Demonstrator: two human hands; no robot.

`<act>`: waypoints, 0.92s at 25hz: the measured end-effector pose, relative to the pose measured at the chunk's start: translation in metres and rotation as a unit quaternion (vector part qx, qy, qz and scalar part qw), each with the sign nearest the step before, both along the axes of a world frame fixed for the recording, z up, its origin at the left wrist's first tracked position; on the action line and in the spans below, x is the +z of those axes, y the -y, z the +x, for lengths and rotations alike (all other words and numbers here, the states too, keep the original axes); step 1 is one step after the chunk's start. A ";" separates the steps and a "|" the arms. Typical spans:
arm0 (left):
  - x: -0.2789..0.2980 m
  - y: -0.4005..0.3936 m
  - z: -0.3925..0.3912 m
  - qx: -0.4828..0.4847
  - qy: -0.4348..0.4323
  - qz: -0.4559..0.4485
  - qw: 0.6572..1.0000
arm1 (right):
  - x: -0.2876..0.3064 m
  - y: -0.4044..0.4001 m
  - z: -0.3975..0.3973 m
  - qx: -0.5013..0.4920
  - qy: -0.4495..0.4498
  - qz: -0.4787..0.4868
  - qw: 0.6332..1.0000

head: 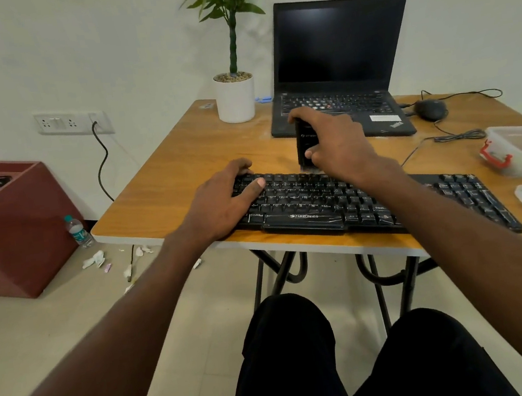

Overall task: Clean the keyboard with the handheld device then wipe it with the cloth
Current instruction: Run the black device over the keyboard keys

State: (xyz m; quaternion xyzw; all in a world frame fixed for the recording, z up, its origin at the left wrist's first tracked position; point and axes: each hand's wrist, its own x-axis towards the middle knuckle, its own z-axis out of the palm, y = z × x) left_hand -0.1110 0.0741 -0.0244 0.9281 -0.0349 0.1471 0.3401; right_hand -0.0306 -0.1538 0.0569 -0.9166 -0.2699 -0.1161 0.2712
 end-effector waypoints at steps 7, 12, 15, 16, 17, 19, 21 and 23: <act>0.001 0.001 -0.002 -0.008 -0.005 -0.027 1.000 | -0.003 -0.007 0.003 0.031 0.001 0.020 0.999; 0.003 0.000 -0.002 -0.010 -0.013 -0.045 0.999 | -0.007 -0.027 0.003 0.075 0.007 -0.004 0.997; 0.003 0.001 -0.002 -0.012 -0.012 -0.049 0.999 | -0.003 -0.031 0.006 0.067 0.010 -0.003 0.998; 0.003 0.001 -0.002 -0.011 -0.011 -0.049 0.999 | -0.002 -0.032 0.005 0.080 0.003 -0.002 0.997; 0.003 0.000 -0.002 -0.010 -0.010 -0.048 0.999 | -0.001 -0.033 0.004 0.088 0.001 -0.014 0.996; 0.003 0.000 -0.002 -0.010 -0.008 -0.050 0.999 | 0.000 -0.033 0.004 0.078 0.017 -0.051 0.995; 0.002 0.001 -0.001 -0.013 -0.006 -0.051 0.999 | -0.002 -0.030 0.002 0.066 0.030 -0.045 0.996; 0.001 0.001 -0.001 -0.012 -0.004 -0.049 0.999 | -0.004 -0.031 -0.006 0.106 0.025 -0.019 0.994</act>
